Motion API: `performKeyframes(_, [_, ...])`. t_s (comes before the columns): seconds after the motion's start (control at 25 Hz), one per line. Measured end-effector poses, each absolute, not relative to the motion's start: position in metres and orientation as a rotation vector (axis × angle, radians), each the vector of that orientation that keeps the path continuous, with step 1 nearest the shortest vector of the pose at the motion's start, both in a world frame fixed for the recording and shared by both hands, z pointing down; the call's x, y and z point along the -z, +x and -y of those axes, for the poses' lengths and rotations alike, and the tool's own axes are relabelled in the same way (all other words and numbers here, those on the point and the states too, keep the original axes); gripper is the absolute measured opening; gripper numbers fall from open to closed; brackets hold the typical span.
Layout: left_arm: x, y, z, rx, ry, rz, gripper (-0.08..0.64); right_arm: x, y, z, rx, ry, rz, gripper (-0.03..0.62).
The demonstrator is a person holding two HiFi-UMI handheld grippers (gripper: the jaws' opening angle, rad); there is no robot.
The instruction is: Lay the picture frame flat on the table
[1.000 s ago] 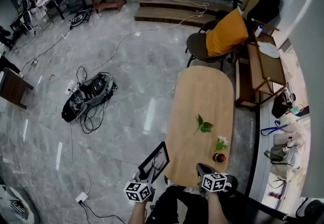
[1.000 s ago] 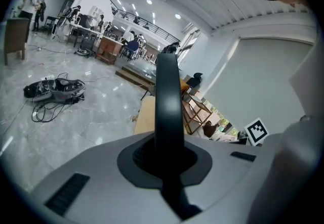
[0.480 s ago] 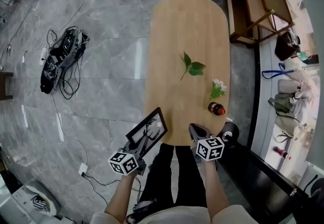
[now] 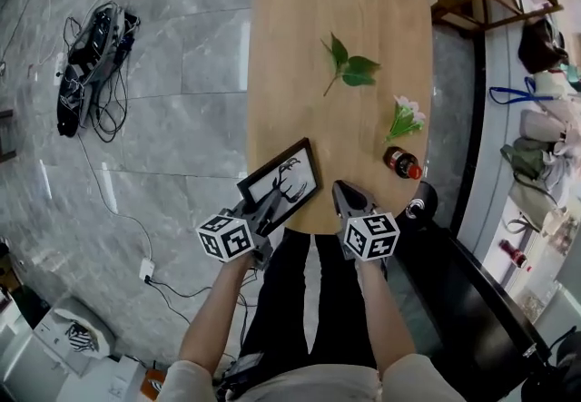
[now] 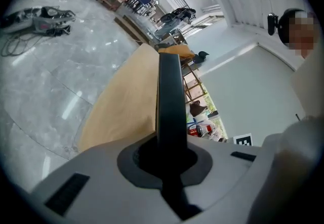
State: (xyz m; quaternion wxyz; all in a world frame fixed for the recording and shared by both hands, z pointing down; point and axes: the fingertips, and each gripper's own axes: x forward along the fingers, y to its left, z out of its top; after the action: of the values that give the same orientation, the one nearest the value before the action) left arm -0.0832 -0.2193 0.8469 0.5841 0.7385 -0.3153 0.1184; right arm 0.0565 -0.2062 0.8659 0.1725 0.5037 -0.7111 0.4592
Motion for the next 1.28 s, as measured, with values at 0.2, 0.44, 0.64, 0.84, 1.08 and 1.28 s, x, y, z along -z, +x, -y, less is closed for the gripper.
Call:
performKeyframes(0.2, [-0.869,-0.056,0.226,-0.229,1.680,0.702,0.028,-0.879,0.048,0.219,-1.167,1.436,2.063,0.035])
performKeyframes(0.44, [-0.888,-0.040,0.233,-0.179,1.617,0.686,0.028,-0.899,0.045,0.232,-1.139,1.411,2.050,0.035])
performKeyframes(0.64, [-0.903,-0.027,0.228,-0.154,1.574,0.644,0.029,-0.916,0.052,0.233,-1.087,1.412,2.009,0.034])
performKeyframes(0.84, [-0.912,-0.021,0.222,-0.159,1.564,0.635,0.029,-0.926,0.054,0.228,-1.083,1.387,2.008,0.035])
performKeyframes(1.08, [-0.914,-0.022,0.221,-0.168,1.556,0.651,0.029,-0.928,0.053,0.227,-1.101,1.349,2.019,0.035])
performKeyframes(1.28, [-0.916,-0.023,0.218,-0.159,1.537,0.662,0.031,-0.929,0.056,0.226,-1.109,1.347,2.027,0.035])
